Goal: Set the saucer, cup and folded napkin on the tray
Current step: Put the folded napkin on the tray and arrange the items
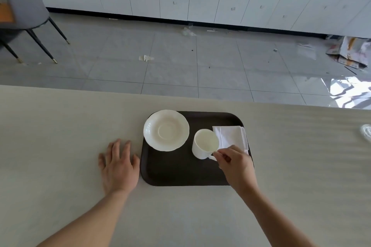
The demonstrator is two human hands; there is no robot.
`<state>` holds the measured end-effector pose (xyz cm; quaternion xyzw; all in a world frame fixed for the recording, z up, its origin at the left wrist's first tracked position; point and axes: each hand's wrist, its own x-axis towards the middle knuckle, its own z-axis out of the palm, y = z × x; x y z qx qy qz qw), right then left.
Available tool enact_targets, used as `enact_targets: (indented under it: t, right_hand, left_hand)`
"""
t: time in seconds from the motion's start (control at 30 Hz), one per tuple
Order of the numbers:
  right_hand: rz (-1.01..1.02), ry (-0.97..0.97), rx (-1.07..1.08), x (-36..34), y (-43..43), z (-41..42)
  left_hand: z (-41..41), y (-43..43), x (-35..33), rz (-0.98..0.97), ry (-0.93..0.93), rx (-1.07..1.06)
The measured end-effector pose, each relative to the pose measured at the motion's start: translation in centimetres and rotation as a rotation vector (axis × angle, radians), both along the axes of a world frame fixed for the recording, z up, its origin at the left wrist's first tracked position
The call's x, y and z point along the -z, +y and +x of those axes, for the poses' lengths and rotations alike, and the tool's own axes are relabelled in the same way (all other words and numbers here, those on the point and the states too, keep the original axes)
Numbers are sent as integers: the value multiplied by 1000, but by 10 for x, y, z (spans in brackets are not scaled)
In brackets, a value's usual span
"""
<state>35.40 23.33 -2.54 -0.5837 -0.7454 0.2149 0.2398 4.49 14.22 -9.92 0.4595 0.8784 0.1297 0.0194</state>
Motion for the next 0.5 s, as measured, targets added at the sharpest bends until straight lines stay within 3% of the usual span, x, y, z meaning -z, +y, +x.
enact_targets:
  t: [0.17, 0.5]
  right_hand:
    - [-91, 129, 194, 2, 9, -25]
    - [-105, 216, 310, 10, 12, -61]
  left_hand:
    - [-1, 0, 1, -5, 1, 4]
    - [0, 0, 0, -5, 12, 7]
